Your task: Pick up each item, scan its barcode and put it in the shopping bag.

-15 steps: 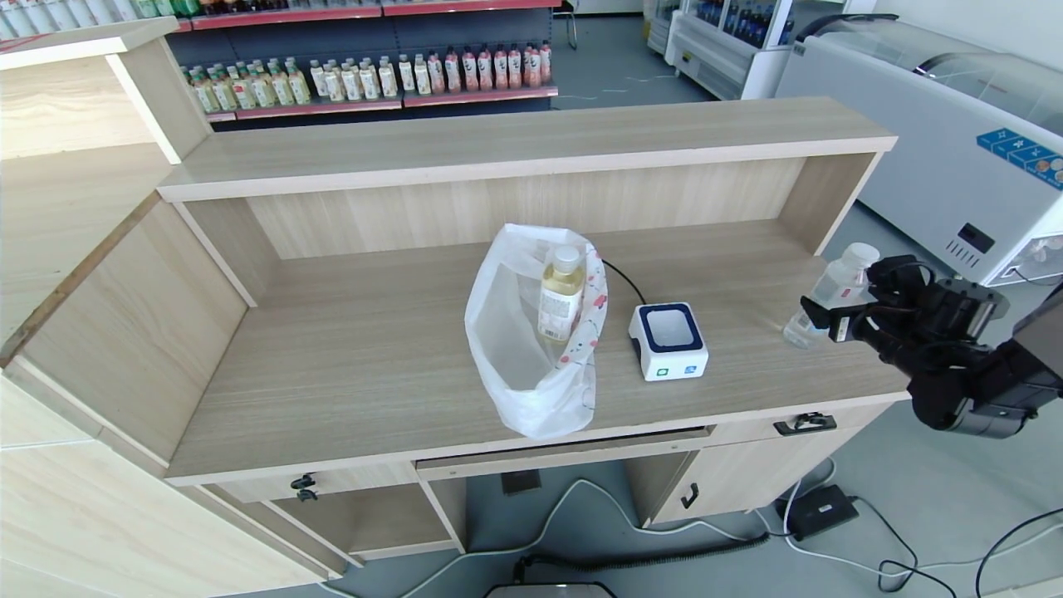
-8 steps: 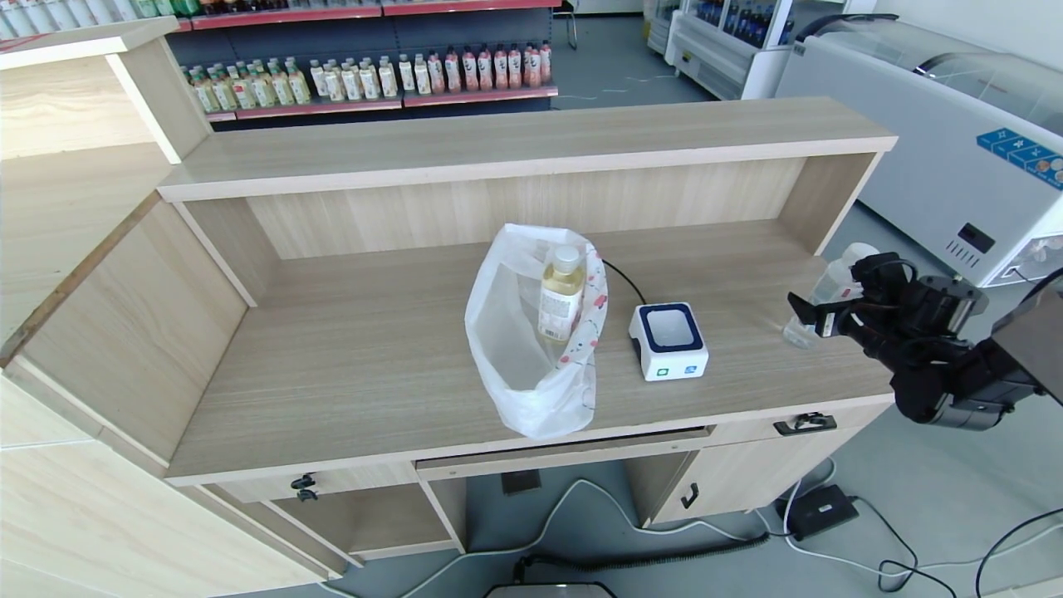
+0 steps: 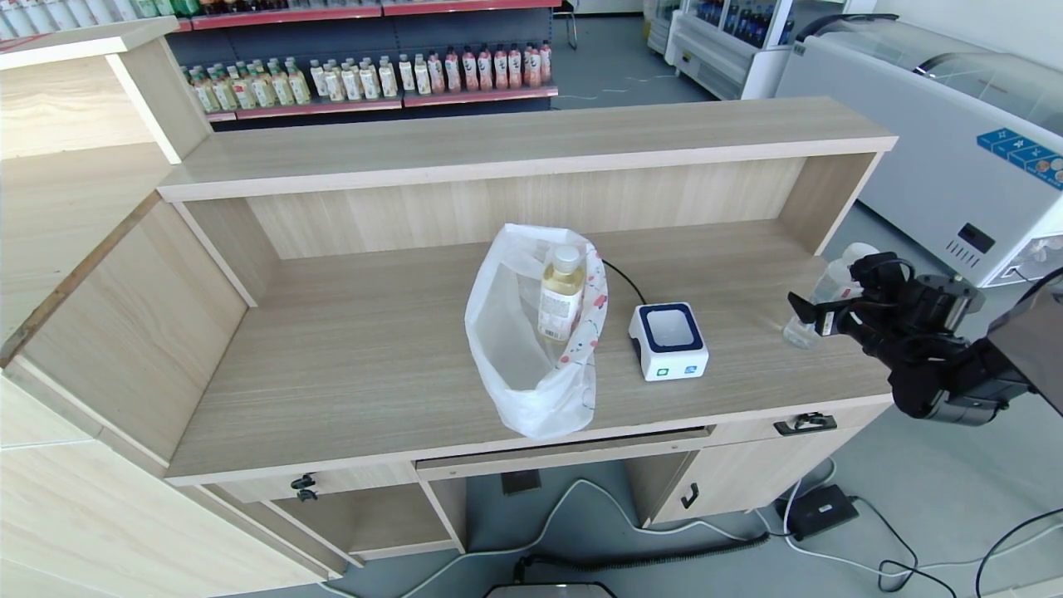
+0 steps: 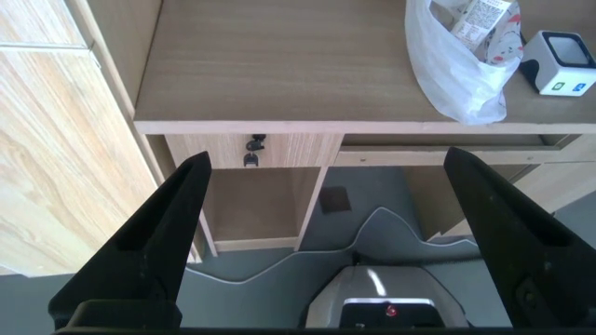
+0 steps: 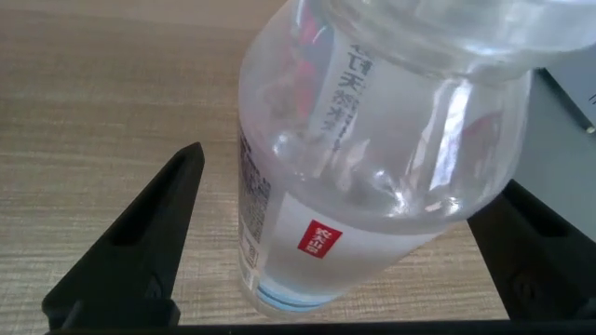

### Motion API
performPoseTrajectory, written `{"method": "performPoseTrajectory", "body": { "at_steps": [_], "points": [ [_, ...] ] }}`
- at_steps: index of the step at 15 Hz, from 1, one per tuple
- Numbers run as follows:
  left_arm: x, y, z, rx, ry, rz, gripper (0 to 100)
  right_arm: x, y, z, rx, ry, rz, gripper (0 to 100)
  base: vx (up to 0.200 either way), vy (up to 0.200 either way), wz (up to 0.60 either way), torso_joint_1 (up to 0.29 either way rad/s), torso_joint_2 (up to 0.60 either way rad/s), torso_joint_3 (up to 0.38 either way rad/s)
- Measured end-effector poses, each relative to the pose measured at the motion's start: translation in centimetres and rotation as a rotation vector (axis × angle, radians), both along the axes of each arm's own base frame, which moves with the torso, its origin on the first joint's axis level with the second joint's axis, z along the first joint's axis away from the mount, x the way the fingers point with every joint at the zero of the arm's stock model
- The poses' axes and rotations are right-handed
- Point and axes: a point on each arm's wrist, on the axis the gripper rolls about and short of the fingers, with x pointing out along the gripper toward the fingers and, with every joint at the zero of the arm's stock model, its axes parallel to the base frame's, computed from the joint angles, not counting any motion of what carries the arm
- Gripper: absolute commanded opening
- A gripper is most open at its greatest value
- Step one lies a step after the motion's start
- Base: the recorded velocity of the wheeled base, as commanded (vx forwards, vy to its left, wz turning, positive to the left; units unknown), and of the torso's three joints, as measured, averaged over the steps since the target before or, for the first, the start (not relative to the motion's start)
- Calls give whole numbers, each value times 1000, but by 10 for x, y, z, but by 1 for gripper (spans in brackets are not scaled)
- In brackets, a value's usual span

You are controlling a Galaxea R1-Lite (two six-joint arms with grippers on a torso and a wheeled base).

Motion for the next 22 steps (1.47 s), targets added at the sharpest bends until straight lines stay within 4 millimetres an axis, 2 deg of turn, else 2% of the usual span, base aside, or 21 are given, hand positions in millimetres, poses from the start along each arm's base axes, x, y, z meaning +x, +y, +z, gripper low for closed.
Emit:
{"method": "performPoseTrajectory", "body": {
  "at_steps": [1,9,15,16,18,20,22],
  "points": [
    [0,0,0,0,0,0,100,1,0,0,0,1,0,0,0,0,0,0,0,0],
    [0,0,0,0,0,0,100,6,-4,5,-11,-30,-7,0,0,0,0,0,0,0],
    [0,0,0,0,0,0,100,0,-12,7,-27,-24,-28,0,0,0,0,0,0,0],
    [0,0,0,0,0,0,100,-5,-13,13,-23,-21,-25,0,0,0,0,0,0,0],
    [0,0,0,0,0,0,100,-20,-9,39,19,-26,25,0,0,0,0,0,0,0],
    [0,0,0,0,0,0,100,-47,7,78,117,24,122,0,0,0,0,0,0,0],
    [0,0,0,0,0,0,100,-88,35,127,260,98,248,0,0,0,0,0,0,0]
  ]
}}
